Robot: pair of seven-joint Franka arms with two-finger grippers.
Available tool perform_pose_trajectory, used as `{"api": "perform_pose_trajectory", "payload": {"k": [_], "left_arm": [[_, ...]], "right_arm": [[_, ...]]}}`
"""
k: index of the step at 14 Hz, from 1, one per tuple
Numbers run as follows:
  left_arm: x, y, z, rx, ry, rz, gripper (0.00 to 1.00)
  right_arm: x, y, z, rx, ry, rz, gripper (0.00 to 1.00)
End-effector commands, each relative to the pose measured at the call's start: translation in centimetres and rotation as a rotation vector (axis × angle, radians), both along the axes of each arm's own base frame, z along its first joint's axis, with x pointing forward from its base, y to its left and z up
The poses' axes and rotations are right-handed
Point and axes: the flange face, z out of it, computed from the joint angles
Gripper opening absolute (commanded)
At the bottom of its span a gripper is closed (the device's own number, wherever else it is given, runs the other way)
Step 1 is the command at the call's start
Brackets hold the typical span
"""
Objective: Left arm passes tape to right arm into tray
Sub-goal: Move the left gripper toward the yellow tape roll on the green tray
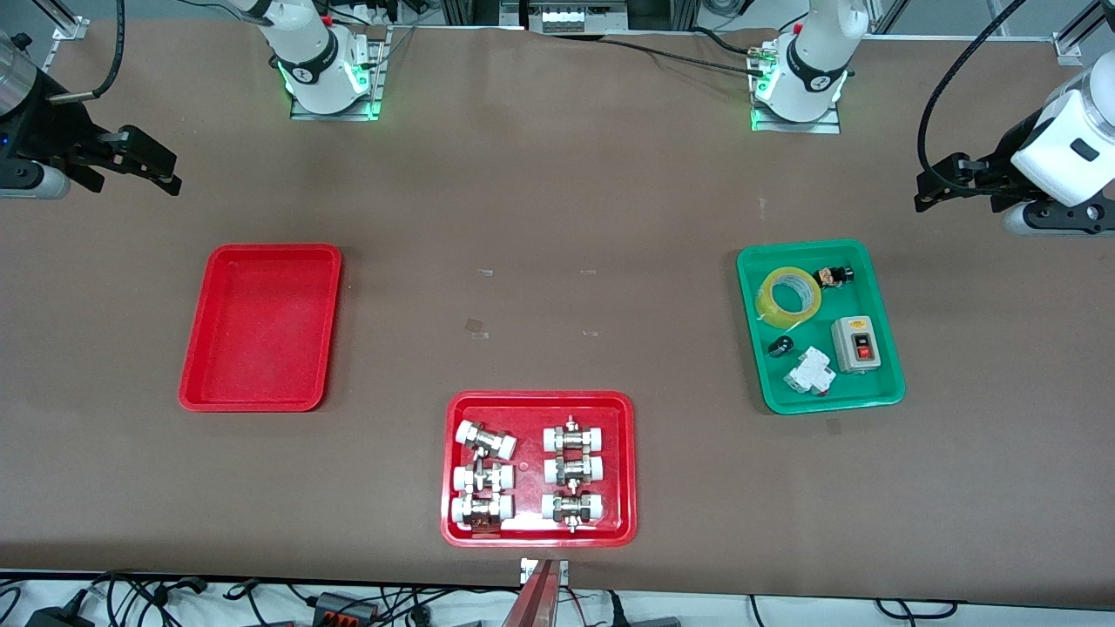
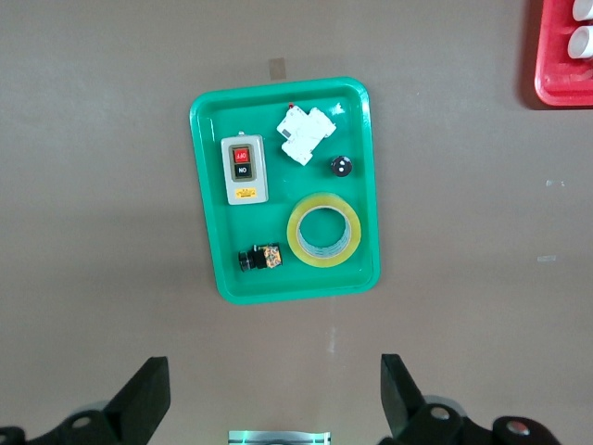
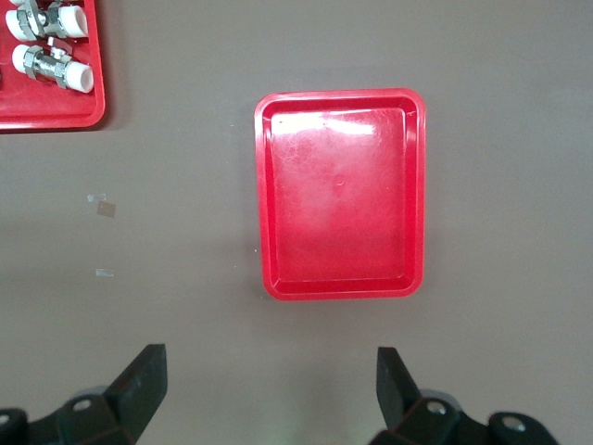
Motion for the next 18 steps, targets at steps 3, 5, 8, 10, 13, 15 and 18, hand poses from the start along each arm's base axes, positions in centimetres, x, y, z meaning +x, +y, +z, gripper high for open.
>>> {"api": "perform_pose_trajectory", "payload": {"k": [3,5,8,10,13,15,18], "left_arm": [[-0.6,0.2,0.1,-0.02,0.0,0.01,1.0],[-0.4,0.1,0.3,-0.025,-0.011,0.014,1.0],[2.0,0.1,-0.9,-0.035,0.007,0.014,1.0],[3.2,0.4,-3.4,-0.035,0.051,0.019,1.0],[5.7,1.0,-11.5,-0.042,0.189,0.025,1.0],[7.2,1.4,-16.6,-0.048,0.252,0.037,1.0],[8.5,2.3,-24.2,-0.055,0.313,0.057,1.0]], "right_arm": [[0.2,0.1,0.6,0.015,0.0,0.017,1.0],[0.2,0.1,0.7,0.015,-0.002,0.017,1.0],[0.2,0.0,0.6,0.015,0.0,0.017,1.0],[0.2,-0.2,0.6,0.015,0.0,0.014,1.0],[0.2,0.2,0.5,0.014,0.004,0.004,1.0],[0.2,0.3,0.5,0.014,0.004,0.001,1.0],[0.1,0.1,0.4,0.014,0.007,-0.005,1.0]]}}
